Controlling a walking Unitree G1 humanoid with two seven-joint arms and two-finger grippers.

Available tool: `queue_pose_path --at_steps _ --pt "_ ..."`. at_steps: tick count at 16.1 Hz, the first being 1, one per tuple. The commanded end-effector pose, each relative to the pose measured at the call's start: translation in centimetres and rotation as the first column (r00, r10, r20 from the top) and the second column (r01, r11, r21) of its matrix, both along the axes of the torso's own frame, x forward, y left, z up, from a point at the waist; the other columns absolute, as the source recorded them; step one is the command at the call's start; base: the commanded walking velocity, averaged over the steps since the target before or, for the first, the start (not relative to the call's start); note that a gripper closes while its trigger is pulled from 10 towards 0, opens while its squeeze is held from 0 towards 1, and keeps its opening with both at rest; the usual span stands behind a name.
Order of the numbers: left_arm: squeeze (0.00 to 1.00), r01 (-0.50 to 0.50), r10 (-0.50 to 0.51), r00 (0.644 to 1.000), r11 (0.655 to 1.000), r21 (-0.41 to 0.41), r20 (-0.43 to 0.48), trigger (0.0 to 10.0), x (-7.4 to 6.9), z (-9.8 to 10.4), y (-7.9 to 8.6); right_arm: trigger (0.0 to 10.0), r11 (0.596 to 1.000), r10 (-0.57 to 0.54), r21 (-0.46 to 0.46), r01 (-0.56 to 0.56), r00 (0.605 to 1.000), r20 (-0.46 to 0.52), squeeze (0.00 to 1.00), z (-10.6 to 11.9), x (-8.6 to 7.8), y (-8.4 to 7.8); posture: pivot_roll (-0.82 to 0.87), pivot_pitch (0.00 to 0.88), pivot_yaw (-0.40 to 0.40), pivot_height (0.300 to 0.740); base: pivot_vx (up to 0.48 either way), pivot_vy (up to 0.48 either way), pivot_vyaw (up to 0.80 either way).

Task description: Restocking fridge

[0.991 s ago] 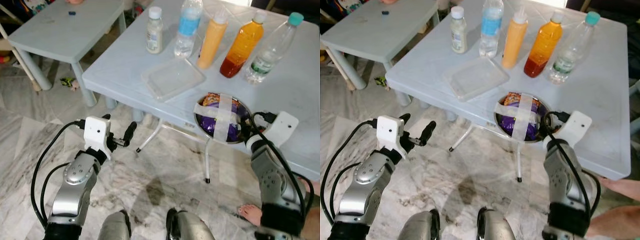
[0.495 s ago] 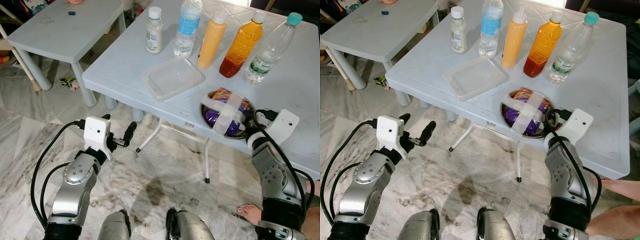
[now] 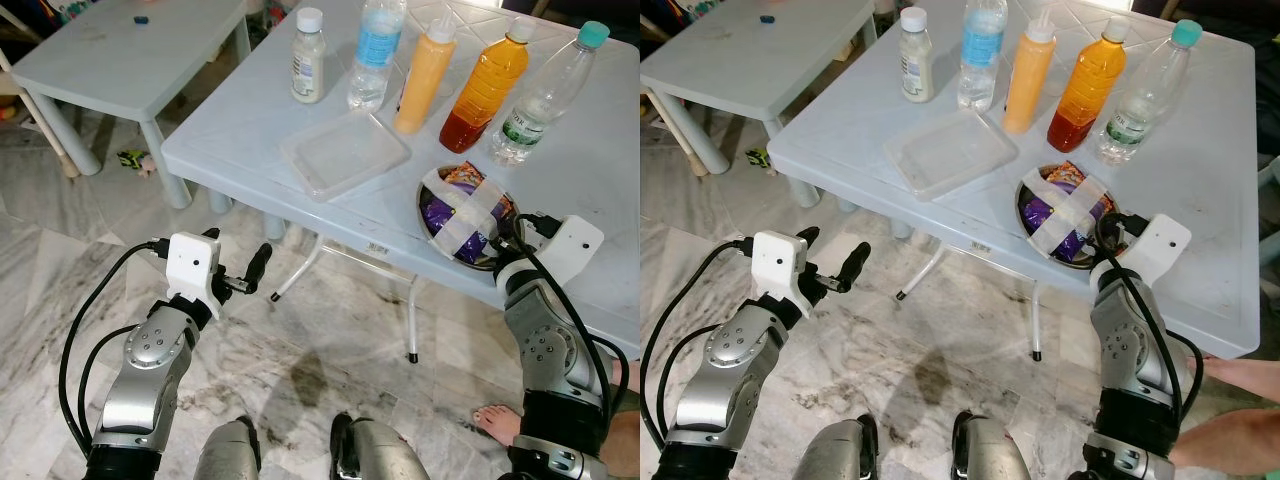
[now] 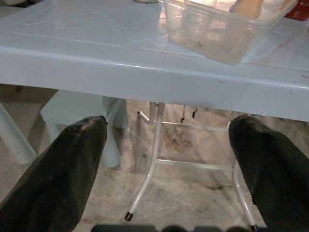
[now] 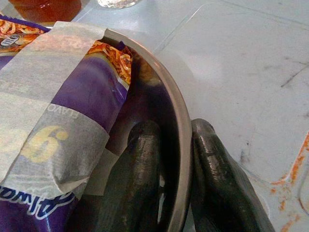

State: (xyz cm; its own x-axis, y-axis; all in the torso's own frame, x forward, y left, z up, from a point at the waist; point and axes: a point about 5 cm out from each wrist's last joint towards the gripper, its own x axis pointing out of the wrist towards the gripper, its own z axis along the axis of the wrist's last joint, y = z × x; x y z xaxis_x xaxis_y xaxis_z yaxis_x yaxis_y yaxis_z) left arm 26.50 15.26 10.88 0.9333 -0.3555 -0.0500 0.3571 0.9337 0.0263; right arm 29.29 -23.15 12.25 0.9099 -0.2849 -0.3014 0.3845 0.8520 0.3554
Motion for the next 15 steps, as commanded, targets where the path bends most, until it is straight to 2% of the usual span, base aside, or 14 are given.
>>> queue_pose_path --at_steps 1,7,8,9,11,12,15 --pt "0.0 0.014 -0.014 1.0 1.0 0.005 -0.007 10.0 0.0 0.0 -0.1 0.0 0.999 0.02 0.032 -0.017 0.997 -0.079 0.0 -1.7 -0.4 0.7 0.08 0.208 -0.025 0.74 0.0 0.0 0.0" --pt "0.0 -0.003 0.003 1.0 1.0 -0.007 -0.012 10.0 0.1 0.0 0.4 0.0 1.0 0.017 0.007 -0.017 0.999 -0.05 0.0 -1.1 0.0 0.8 0.09 0.198 -0.031 0.74 0.0 0.0 0.0" --pt "0.0 -0.005 0.005 1.0 1.0 -0.007 -0.011 10.0 0.1 0.0 0.4 0.6 0.999 0.032 -0.003 -0.032 0.999 -0.036 0.0 -0.9 0.1 0.9 0.08 0.185 -0.034 0.74 0.0 0.0 0.0" --pt "0.0 -0.013 0.013 1.0 1.0 -0.006 -0.005 10.0 0.2 0.1 0.5 10.0 0.998 0.055 -0.044 -0.055 0.998 0.004 0.0 0.0 0.3 1.3 0.08 0.175 -0.035 0.74 0.0 0.0 0.0" --pt "0.0 -0.028 0.028 1.0 1.0 0.002 0.009 10.0 0.5 0.3 0.8 10.0 0.998 0.06 -0.039 -0.059 0.997 0.038 0.0 0.9 0.4 1.6 0.07 0.161 -0.038 0.74 0.0 0.0 0.0" --pt "0.0 -0.032 0.032 0.999 0.999 0.004 0.014 10.0 0.7 0.4 0.9 0.0 0.997 0.071 -0.024 -0.07 0.997 0.042 0.0 0.9 0.3 2.0 0.07 0.149 -0.041 0.74 0.0 0.0 0.0" --pt "0.0 -0.064 0.064 0.998 0.998 0.006 0.029 10.0 1.1 0.7 1.2 0.0 0.997 0.076 -0.009 -0.075 0.996 0.041 0.0 0.6 -0.1 2.3 0.07 0.136 -0.047 0.74 0.0 0.0 0.0"
